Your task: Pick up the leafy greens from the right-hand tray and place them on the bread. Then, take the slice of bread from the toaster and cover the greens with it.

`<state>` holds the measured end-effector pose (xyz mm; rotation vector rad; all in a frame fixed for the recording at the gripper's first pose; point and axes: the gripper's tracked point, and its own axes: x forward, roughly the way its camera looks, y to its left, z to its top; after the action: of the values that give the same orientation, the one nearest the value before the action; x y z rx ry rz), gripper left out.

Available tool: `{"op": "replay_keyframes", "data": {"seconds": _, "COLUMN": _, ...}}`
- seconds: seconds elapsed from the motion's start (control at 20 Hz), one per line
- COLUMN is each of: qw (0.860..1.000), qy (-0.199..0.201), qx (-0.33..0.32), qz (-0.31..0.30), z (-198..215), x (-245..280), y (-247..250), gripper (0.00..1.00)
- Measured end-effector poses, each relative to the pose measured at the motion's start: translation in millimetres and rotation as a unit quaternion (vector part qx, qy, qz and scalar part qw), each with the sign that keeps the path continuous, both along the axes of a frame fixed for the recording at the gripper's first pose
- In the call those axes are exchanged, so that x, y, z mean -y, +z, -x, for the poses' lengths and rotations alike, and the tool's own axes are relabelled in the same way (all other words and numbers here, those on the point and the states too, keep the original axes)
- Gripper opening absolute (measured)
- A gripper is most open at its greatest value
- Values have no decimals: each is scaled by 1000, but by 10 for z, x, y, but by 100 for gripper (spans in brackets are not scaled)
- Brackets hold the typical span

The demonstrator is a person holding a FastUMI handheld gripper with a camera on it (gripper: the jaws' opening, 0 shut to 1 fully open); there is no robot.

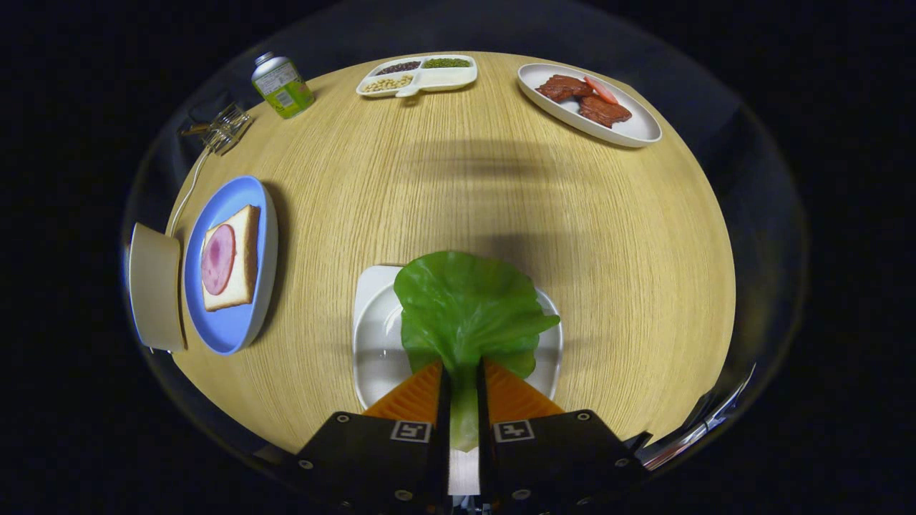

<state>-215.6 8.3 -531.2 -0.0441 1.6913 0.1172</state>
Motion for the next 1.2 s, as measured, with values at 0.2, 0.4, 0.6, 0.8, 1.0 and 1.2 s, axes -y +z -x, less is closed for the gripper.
{"op": "replay_keyframes", "data": {"seconds": 0.2, "qw": 1000, "qy": -23, "qx": 12, "qz": -10, "z": -13, "x": -17, "y": 83, "gripper": 3}}
{"op": "replay_keyframes", "data": {"seconds": 0.4, "qw": 998, "qy": -42, "qx": 41, "qz": -35, "z": -160, "x": -203, "y": 353, "gripper": 3}}
{"op": "replay_keyframes", "data": {"seconds": 0.6, "qw": 995, "qy": -37, "qx": 74, "qz": -65, "z": -375, "x": -512, "y": 648, "gripper": 3}}
{"op": "replay_keyframes", "data": {"seconds": 0.8, "qw": 992, "qy": -17, "qx": 95, "qz": -85, "z": -571, "x": -854, "y": 846, "gripper": 3}}
{"op": "replay_keyframes", "data": {"seconds": 1.0, "qw": 991, "qy": 1, "qx": 95, "qz": -97, "z": -643, "x": -1225, "y": 858, "gripper": 3}}
{"op": "replay_keyframes", "data": {"seconds": 1.2, "qw": 991, "qy": 17, "qx": 84, "qz": -101, "z": -659, "x": -1598, "y": 738, "gripper": 3}}
